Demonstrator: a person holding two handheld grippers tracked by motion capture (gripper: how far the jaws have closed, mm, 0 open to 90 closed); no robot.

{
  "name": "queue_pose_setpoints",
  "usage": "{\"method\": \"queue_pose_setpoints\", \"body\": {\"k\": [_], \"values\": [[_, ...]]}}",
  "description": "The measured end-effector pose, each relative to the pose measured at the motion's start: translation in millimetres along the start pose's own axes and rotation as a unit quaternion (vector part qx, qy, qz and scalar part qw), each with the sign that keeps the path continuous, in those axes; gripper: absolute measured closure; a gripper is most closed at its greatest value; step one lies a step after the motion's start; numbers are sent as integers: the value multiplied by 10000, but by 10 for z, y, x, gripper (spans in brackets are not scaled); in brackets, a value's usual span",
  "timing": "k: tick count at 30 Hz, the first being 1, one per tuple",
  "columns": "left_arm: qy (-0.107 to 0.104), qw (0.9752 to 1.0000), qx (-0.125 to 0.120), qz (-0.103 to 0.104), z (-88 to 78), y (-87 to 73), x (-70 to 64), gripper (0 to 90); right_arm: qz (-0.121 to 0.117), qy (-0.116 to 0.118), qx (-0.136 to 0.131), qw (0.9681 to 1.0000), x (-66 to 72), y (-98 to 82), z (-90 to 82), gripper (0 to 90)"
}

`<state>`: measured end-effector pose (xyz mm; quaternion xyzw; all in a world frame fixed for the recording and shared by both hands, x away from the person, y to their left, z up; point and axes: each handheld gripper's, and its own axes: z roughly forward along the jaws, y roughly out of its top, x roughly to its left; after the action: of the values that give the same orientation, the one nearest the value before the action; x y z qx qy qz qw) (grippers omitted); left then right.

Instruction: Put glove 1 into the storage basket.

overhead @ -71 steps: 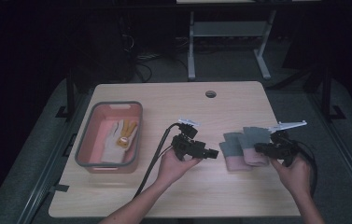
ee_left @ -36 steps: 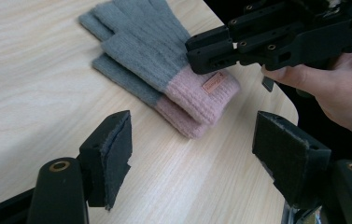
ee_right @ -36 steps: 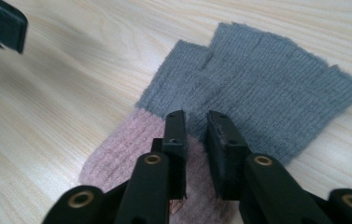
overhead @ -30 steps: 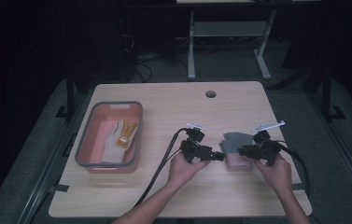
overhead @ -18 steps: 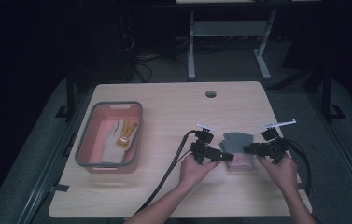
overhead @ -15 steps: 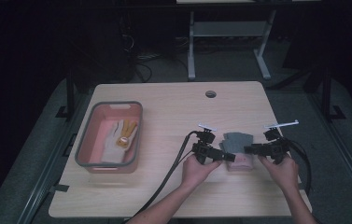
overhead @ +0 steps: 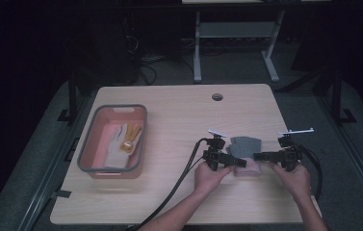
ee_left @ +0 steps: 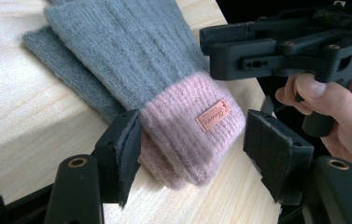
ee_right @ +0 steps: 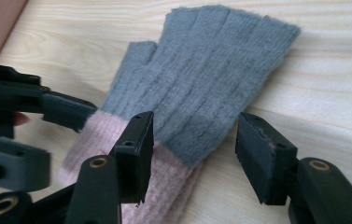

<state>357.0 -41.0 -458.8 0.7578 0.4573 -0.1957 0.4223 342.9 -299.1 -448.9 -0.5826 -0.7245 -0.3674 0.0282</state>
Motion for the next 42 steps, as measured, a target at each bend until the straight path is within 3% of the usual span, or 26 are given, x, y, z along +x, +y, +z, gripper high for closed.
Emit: {"method": "queue_pose_setpoints", "body": {"k": [11,22,30,36,42], "values": [[182,9998,72,-72,25,-6,33,357,87,79,81,9999,18,-9,60,461],[288,9993,179,-144,43,-15,88,415,213,201,139,9995,14,-29,133,455],[238,9992,138,-285,21,-22,138,434,332,325,177,9988,12,-24,167,454],[229,9993,135,-267,15,-30,139,418,407,386,197,9982,-6,-31,190,460],[195,9993,144,-295,16,-27,145,418,523,558,175,9969,-11,-54,214,524]]}}
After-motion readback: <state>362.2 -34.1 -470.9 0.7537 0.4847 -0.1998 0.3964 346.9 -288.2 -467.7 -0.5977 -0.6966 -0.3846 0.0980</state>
